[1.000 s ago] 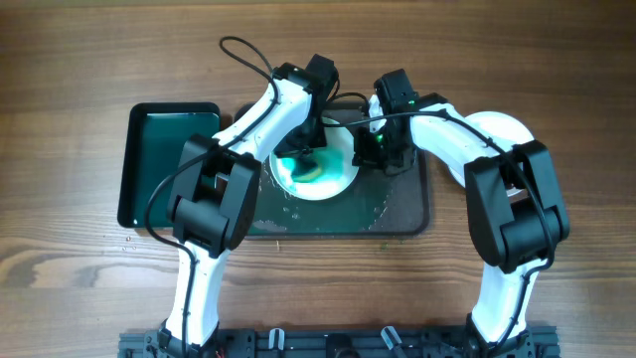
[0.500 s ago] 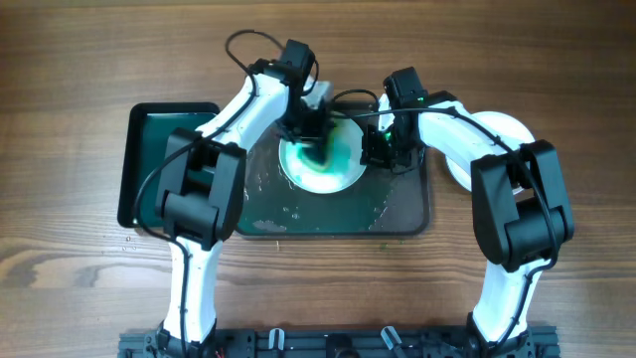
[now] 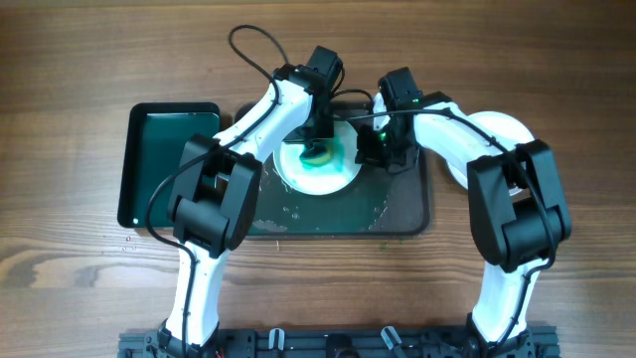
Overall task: Clean dirty plates on tray and stack at the side
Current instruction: 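Scrub the third plate with the sponge while the right gripper holds its rim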
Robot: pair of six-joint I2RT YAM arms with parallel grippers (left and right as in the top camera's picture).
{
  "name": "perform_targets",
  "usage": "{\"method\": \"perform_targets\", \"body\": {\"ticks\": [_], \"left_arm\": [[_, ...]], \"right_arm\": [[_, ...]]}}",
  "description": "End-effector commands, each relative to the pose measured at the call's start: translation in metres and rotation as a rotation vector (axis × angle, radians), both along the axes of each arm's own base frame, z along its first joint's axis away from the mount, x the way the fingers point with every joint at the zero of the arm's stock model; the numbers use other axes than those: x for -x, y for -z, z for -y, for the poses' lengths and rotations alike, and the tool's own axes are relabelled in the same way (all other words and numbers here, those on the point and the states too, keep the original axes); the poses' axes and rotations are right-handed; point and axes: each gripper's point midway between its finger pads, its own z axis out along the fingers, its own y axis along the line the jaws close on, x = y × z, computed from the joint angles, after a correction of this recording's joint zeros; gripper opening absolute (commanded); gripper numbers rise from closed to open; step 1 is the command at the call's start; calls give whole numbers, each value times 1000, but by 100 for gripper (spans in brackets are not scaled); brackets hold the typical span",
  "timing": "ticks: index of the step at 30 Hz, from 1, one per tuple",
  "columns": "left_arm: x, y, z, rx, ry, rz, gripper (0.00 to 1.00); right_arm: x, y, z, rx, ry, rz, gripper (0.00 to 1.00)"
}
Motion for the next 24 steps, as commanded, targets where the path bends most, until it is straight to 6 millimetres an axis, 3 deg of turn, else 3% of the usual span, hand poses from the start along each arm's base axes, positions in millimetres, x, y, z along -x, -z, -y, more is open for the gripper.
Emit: {"method": "perform_targets", "body": {"ticks": [1, 5, 7, 9, 13, 20, 21, 24], "left_arm": [[10, 21, -90, -357, -234, -7, 4], [44, 32, -55, -149, -173, -214, 4], [66, 31, -19, 56, -22, -351, 4], [88, 18, 22, 327, 163, -463, 4], [103, -17, 75, 732, 403, -479, 4], [72, -12, 85, 752, 471, -323, 4], [65, -6, 81, 711, 448, -300, 4], [25, 22, 42, 429, 249, -192, 4]], "right_arm": [[12, 20, 10, 56, -13, -51, 4], [12, 20, 10, 56, -13, -51, 4], [12, 20, 10, 56, -13, -51, 4], [12, 20, 10, 56, -13, -51, 4], [13, 20, 11, 57, -14, -55, 4], [14, 20, 11, 59, -13, -60, 4], [14, 20, 11, 59, -13, -60, 4], [14, 20, 11, 59, -14, -60, 4]]}}
